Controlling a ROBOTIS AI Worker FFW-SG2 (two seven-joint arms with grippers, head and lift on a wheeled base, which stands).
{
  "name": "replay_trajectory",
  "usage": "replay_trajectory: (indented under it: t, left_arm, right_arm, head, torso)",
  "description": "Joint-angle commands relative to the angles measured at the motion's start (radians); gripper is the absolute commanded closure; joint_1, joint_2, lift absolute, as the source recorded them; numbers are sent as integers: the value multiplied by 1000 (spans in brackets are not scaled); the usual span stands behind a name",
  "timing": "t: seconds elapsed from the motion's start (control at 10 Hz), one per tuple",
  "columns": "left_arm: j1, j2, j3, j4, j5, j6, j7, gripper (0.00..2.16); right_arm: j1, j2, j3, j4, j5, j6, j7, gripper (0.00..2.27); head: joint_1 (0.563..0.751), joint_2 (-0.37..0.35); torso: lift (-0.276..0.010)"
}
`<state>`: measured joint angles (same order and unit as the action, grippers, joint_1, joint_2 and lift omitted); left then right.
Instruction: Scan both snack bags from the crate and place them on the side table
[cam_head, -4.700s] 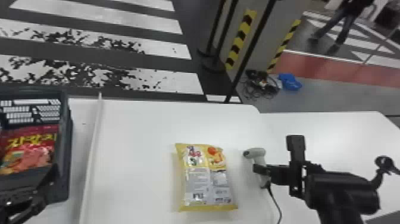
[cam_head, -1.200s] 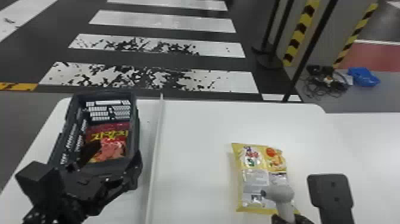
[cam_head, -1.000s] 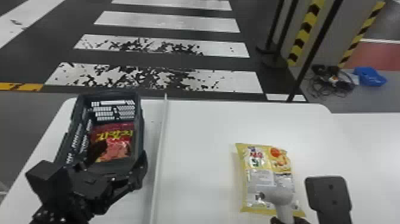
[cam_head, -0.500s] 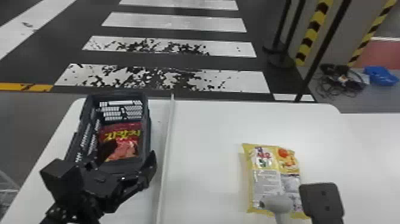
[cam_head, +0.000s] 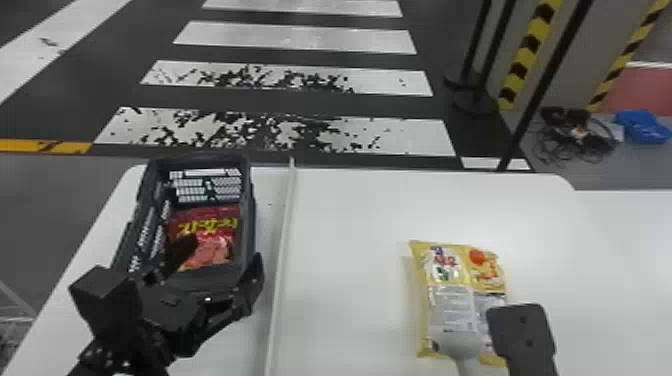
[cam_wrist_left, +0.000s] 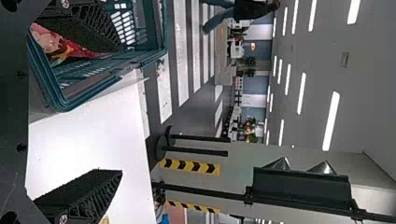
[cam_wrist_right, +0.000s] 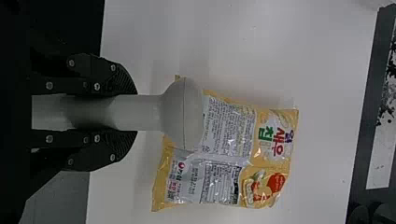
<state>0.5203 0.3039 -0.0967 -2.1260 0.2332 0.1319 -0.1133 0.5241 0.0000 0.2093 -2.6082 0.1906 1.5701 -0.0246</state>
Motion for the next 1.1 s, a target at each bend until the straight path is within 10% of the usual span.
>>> replay_trajectory:
  t: [0.0,1.0]
  left_arm:
    - [0,1,0,1,0,-1,3,66]
    - [0,0,2,14,0,-1,4,66]
  right_arm:
    - [-13,1,-1,16,1,2,-3,2256]
    - [-47,1,-53,31,9,2,0,2256]
  head:
    - [695,-43]
    - [695,-58]
  torso:
    - [-95]
    - [-95]
